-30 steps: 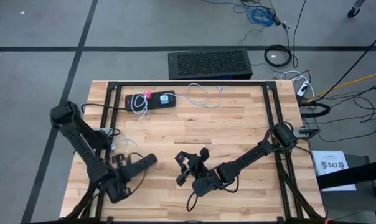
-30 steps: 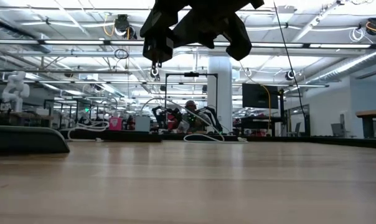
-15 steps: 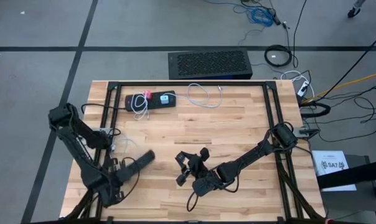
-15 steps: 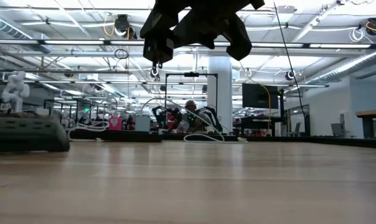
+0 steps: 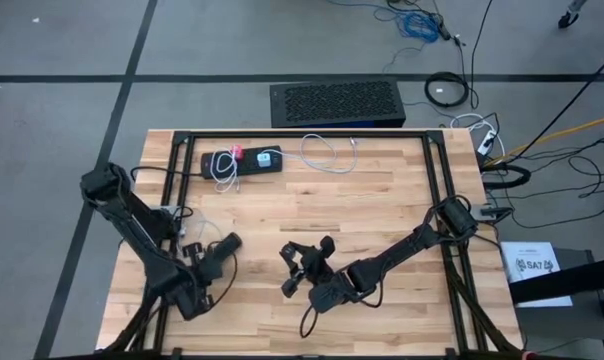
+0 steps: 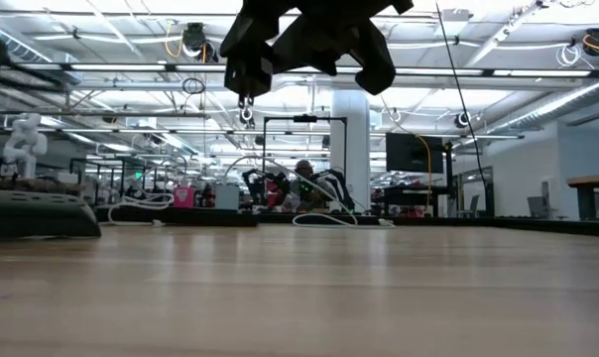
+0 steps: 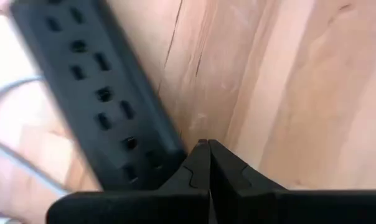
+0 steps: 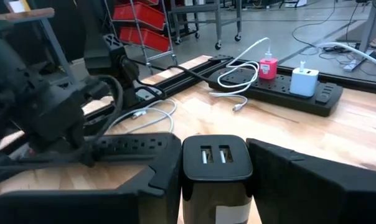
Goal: Insert USB
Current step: Insert the black charger adapter into the bottom left black outlet extension
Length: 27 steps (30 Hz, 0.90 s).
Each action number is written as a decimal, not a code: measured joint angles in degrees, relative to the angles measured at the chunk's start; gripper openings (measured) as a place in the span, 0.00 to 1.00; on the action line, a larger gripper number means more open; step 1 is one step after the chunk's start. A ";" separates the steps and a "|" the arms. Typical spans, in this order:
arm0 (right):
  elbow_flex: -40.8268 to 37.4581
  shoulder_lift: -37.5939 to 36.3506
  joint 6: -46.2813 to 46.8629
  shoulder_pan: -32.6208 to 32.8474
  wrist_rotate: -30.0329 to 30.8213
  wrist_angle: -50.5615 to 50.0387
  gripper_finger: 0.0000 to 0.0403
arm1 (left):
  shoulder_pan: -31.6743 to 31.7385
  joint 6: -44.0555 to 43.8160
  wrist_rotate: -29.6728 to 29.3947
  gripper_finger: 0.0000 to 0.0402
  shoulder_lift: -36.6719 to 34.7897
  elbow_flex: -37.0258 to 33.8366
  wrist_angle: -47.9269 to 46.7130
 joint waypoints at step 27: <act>-0.03 0.00 -4.79 -0.70 -1.40 3.69 0.29 | -2.92 -12.64 4.52 0.00 -0.66 -1.16 0.29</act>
